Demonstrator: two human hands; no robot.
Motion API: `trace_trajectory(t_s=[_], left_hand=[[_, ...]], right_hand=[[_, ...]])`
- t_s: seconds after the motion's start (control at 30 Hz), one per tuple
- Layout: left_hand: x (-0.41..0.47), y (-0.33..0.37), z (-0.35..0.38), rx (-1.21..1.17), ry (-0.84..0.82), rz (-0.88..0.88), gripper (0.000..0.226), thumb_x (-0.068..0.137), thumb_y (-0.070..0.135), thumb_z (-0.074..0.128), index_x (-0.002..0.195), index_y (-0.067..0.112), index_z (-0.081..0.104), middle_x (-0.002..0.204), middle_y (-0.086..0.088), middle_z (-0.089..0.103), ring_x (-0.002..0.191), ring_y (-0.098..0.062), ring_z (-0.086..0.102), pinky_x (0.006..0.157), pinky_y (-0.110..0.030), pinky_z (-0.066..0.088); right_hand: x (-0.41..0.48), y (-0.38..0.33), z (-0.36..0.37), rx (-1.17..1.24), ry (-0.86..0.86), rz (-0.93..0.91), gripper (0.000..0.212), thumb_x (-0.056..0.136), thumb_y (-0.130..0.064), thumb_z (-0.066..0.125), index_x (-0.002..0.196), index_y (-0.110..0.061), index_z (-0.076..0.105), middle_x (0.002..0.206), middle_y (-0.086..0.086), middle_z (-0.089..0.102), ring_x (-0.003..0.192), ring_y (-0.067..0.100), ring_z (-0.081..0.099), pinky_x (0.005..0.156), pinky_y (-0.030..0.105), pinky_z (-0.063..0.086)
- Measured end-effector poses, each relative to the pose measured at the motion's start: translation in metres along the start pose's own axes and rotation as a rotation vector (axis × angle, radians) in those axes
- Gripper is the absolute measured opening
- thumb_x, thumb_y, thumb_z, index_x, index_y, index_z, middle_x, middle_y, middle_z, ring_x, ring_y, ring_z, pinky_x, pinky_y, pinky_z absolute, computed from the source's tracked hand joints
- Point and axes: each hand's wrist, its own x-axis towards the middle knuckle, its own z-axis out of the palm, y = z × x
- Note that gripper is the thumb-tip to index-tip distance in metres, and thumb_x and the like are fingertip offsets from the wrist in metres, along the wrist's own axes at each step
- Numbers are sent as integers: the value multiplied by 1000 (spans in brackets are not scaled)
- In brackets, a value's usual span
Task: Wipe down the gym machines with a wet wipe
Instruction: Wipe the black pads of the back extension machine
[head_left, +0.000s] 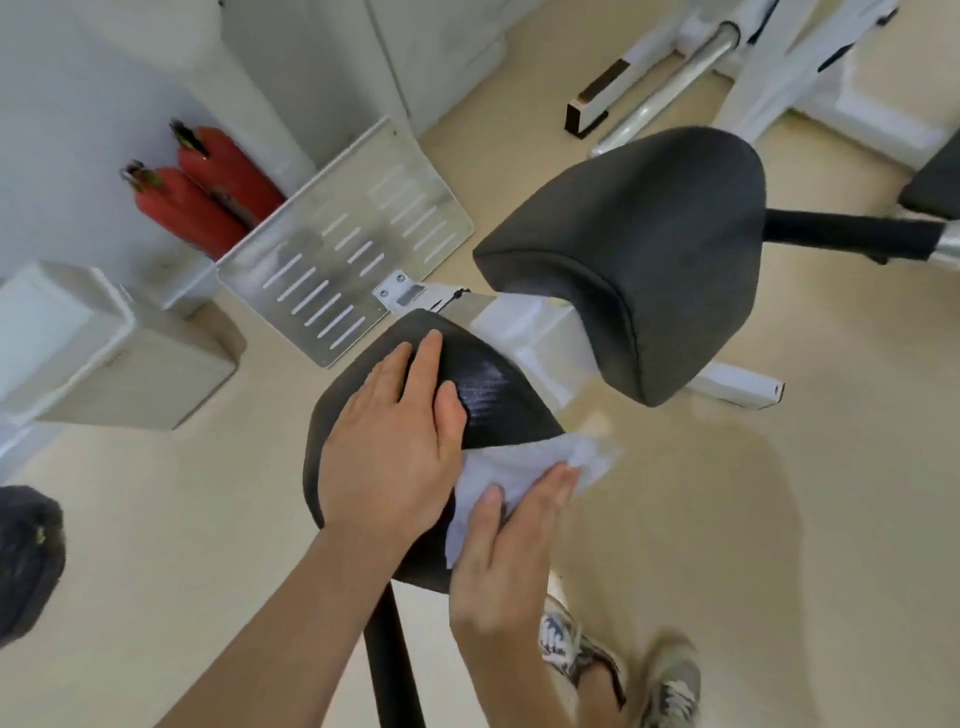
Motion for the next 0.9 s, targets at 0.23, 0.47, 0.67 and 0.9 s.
trace_trajectory(t_s=[0.23,0.47,0.67,0.9], left_hand=[[0,1,5,-12,88,-12,53,98,43,16,148,35,30,149,10,40,133,-14,43,97,-36,42],[0,0,6,9,117,27,52,97,44,16,146,35,31,145,9,46,123,-20,51,89,-38,46],[1,-1,8,28,113,63,53,98,43,14,145,30,34,139,5,51,118,-21,53,82,-36,47],[3,-6,8,-15,63,65,58,95,44,10,147,29,32,143,1,48,125,-22,49,93,-41,46]], right_hand=[[18,4,18,-203,176,-335,67,102,-47,18,154,-6,8,162,12,2,150,23,5,120,38,14],[18,32,23,5,186,-15,80,94,-56,17,153,-6,-4,162,7,-11,148,10,-10,115,12,-6],[-18,47,40,145,220,95,82,95,-64,14,153,-11,-9,162,3,-14,148,9,-9,122,28,-1],[-33,29,56,-13,257,-104,75,99,-52,19,152,-1,4,161,14,-2,150,19,-4,121,44,12]])
